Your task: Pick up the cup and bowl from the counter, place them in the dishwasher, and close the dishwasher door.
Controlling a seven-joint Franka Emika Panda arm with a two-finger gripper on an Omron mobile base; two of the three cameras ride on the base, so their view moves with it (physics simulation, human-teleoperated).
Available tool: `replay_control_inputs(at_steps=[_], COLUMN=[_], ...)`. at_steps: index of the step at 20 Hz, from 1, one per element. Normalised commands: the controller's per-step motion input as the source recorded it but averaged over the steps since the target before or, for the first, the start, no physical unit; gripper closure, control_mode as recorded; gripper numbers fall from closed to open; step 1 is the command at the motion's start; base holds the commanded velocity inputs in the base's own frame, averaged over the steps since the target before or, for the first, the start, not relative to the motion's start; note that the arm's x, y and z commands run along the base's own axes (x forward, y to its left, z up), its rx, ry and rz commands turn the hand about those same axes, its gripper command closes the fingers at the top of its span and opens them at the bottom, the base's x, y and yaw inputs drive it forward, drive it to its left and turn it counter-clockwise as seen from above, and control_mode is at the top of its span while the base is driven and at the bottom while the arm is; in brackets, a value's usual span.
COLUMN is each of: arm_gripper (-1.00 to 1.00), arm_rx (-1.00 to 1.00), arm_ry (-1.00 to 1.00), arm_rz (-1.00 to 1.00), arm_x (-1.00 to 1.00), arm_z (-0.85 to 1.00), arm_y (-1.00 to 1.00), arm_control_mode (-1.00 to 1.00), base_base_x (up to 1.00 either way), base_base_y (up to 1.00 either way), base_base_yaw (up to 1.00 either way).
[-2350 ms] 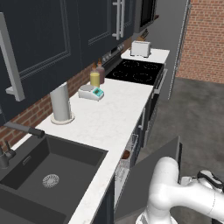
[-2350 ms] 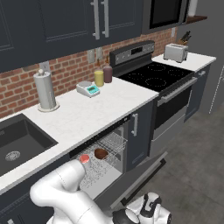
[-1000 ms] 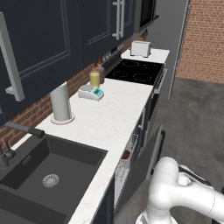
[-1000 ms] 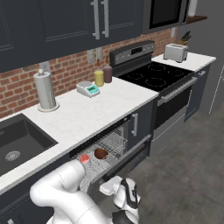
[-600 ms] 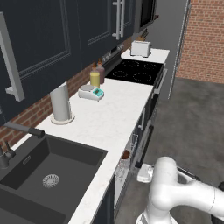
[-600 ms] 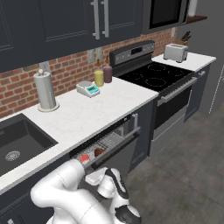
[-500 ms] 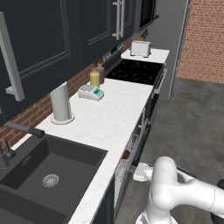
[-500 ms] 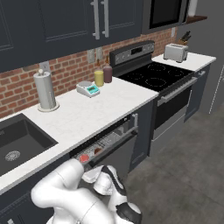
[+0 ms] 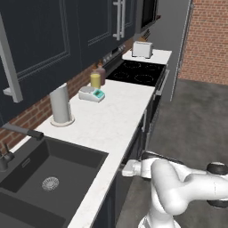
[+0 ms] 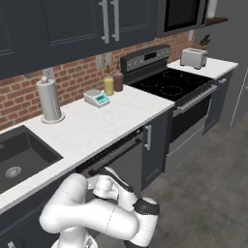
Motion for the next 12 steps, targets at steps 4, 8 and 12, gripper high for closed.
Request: replay_control_inputs(at_steps=[4,8,12], arm_gripper=[-1.00,-1.00,-1.00], arm_rx=[0.12,0.10,0.08], arm_ry=[-0.18,-0.23,-0.23], arm_rz=[0.06,0.06,0.02], arm_x=[1.00,1.00,1.00], arm_z=[-0.18,-0.36,-0.46], arm_y=[1.00,1.00,1.00], arm_control_mode=[-1.00,-1.00,-1.00], base_base_x=[0.00,0.00,0.00], base_base_y=[0.00,0.00,0.00], base_base_yaw=[0.00,0.00,0.00])
